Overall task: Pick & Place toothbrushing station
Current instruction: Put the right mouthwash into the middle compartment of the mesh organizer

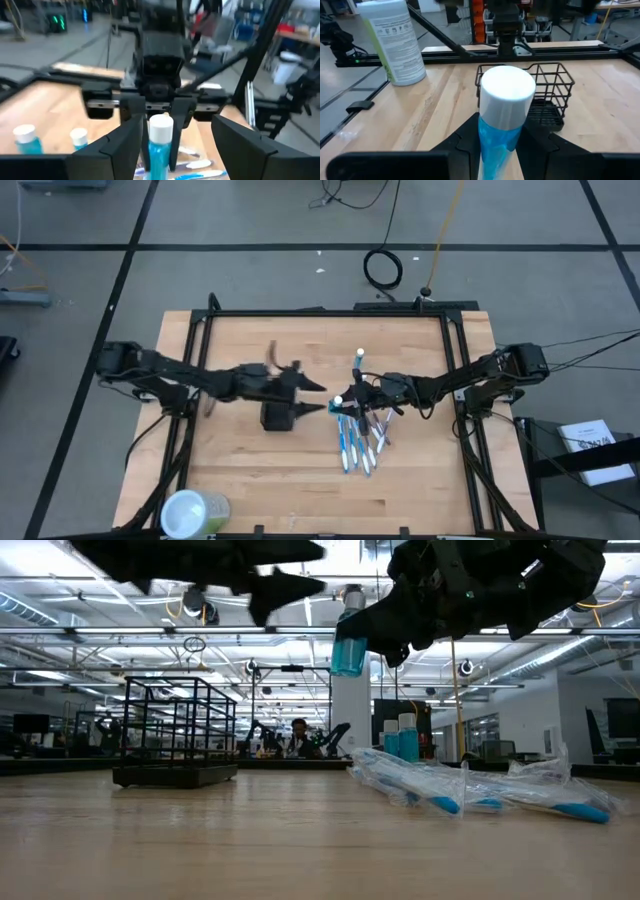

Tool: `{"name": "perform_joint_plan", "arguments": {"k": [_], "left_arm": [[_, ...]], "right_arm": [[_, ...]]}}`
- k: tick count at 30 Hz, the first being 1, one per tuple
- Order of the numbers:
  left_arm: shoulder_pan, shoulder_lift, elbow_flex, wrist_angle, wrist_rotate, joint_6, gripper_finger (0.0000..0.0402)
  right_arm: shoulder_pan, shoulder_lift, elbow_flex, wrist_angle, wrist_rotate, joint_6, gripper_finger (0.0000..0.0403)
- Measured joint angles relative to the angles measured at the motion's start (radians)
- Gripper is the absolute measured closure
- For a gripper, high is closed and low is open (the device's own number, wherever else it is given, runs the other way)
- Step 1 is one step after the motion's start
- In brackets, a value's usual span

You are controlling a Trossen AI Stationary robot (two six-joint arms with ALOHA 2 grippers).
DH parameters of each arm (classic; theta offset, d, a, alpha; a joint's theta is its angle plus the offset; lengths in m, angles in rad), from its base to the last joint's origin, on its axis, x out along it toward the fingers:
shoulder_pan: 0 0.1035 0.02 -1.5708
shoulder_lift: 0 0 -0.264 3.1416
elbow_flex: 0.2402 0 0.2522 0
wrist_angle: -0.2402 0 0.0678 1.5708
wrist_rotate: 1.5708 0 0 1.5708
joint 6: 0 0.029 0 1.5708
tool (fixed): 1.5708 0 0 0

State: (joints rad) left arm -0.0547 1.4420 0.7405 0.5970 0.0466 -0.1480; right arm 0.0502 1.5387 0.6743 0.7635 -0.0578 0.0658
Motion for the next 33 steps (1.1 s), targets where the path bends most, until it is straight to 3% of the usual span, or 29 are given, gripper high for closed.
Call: {"name": "perform_joint_plan", "arguments": {"k": [5, 10, 19, 33], "left_arm": [[0.000, 0.145, 0.180, -0.193, 0.005, 0.057, 0.0157], [0.000, 0.213, 0.276, -0.290, 0.005, 0.116, 0.0163], [0.000, 0.176, 0.284, -0.388, 0.005, 0.167, 0.0167], [0.002, 0.145, 0.284, -0.414, 0.005, 0.170, 0.0234]], "right_arm": [[0.014, 0.000, 0.000, 0.001, 0.003, -0.001, 0.0314], [0.018, 0.000, -0.001, -0.004, 0.002, -0.002, 0.0314], [0.018, 0.000, 0.000, -0.013, 0.003, -0.006, 0.0314], [0.018, 0.000, 0.000, -0.012, 0.003, -0.007, 0.0314]]}}
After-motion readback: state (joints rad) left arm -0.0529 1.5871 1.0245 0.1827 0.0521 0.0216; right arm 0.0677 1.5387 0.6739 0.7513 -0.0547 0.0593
